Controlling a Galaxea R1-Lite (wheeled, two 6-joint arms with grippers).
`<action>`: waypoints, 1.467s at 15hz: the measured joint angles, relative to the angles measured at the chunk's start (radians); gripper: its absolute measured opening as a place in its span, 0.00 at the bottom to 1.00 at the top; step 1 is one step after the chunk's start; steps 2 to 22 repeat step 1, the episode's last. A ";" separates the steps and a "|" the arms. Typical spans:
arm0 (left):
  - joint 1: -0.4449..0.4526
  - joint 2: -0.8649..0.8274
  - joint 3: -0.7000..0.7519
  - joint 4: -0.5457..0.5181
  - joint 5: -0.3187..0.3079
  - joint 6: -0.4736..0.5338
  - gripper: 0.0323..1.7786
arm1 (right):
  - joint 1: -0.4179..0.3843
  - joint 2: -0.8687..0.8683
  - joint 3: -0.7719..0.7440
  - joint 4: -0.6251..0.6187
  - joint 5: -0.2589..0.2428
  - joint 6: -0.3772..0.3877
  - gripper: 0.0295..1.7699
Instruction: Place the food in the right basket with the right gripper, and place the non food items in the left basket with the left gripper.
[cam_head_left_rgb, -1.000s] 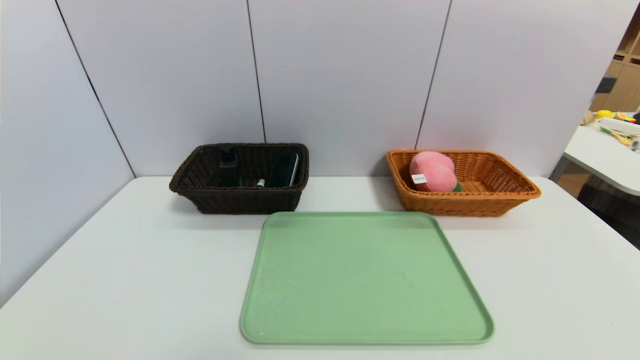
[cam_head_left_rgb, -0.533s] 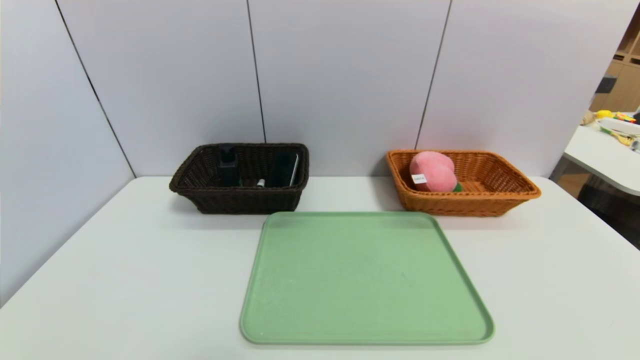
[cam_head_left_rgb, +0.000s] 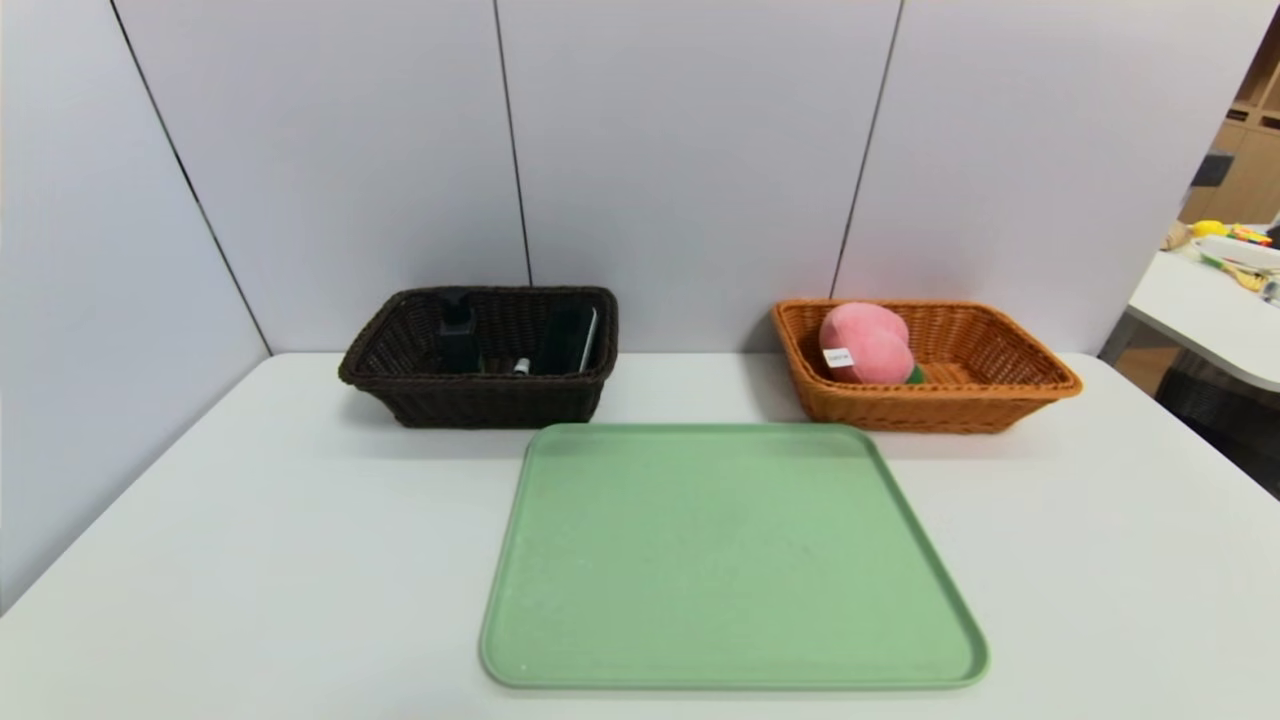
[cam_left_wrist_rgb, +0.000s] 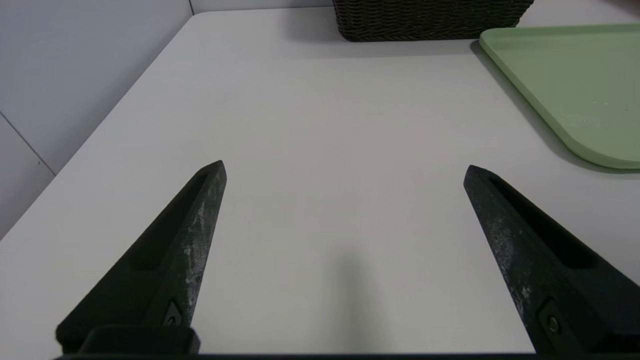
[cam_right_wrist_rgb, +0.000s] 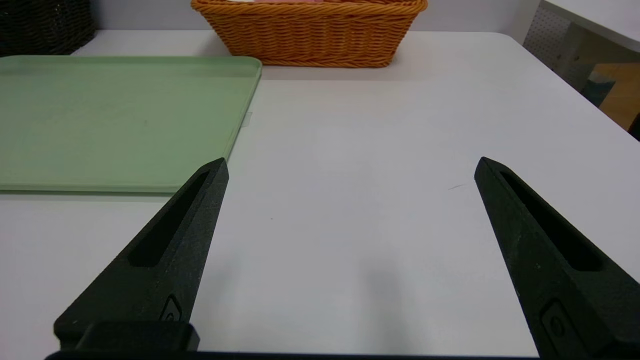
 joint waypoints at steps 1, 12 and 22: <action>0.000 0.000 0.000 0.000 0.000 0.000 0.95 | 0.000 0.000 0.000 0.000 0.001 0.001 0.96; 0.000 0.000 0.000 0.000 0.000 0.000 0.95 | 0.000 0.000 0.000 0.000 0.001 0.001 0.96; 0.000 0.000 0.000 0.000 0.000 0.000 0.95 | 0.000 0.000 0.000 0.000 0.001 0.001 0.96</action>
